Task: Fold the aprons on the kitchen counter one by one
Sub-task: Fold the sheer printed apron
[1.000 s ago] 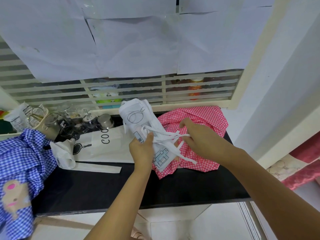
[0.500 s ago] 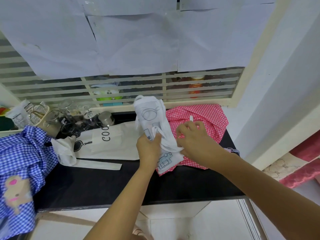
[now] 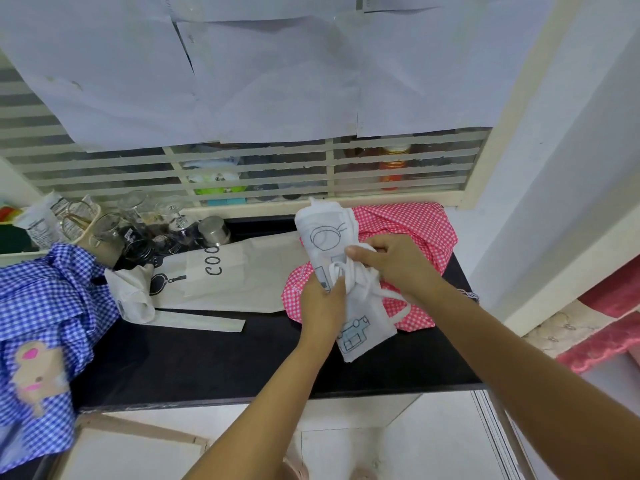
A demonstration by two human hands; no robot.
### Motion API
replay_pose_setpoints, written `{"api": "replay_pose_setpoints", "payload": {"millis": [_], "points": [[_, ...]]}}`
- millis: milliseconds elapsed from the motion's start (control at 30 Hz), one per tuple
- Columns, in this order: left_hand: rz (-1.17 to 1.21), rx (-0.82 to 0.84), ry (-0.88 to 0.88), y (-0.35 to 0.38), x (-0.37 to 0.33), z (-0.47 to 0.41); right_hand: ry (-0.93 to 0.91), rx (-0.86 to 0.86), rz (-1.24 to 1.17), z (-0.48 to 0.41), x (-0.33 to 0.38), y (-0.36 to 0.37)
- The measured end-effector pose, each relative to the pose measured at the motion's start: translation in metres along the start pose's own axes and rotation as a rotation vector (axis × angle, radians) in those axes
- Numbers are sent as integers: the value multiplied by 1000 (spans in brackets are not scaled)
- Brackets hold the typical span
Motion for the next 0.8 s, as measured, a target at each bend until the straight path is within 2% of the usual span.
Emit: {"api": "replay_pose_setpoints", "payload": {"millis": [67,133,200,267,333,467,567,633,700,800], "points": [[103,6,-23,8,4,7,27,-176,-64,1,-13,4],[184,-6,-103,15,10,13,19,-311,49,5,-16,10],[237,-69,-248,15,21,16,-74,-361,313,12,-8,21],[266,-161,-429,9,34,19,-239,-422,706,22,10,31],[282,-214,-511,1,39,22,-348,-427,855,26,17,37],[425,-168,-503,-2,35,22,-345,-336,702,26,18,36],[579,-194,-488,-3,22,23,-363,-170,825,31,27,48],[663,-156,-453,6,11,27,-358,-138,885,33,34,52],[531,-143,-358,3,5,27,-341,-176,844,35,42,52],[411,-128,-221,-7,-9,24,-313,-230,618,38,49,46]]}}
Point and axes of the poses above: each hand's wrist, its own z-axis away from the middle knuckle, its own y-axis out of the palm, x = y × z, the point moved 10 cm from there along -z, towards the middle knuckle, and after that the axes turned 14 degrees about z, right-handed, at the moved point
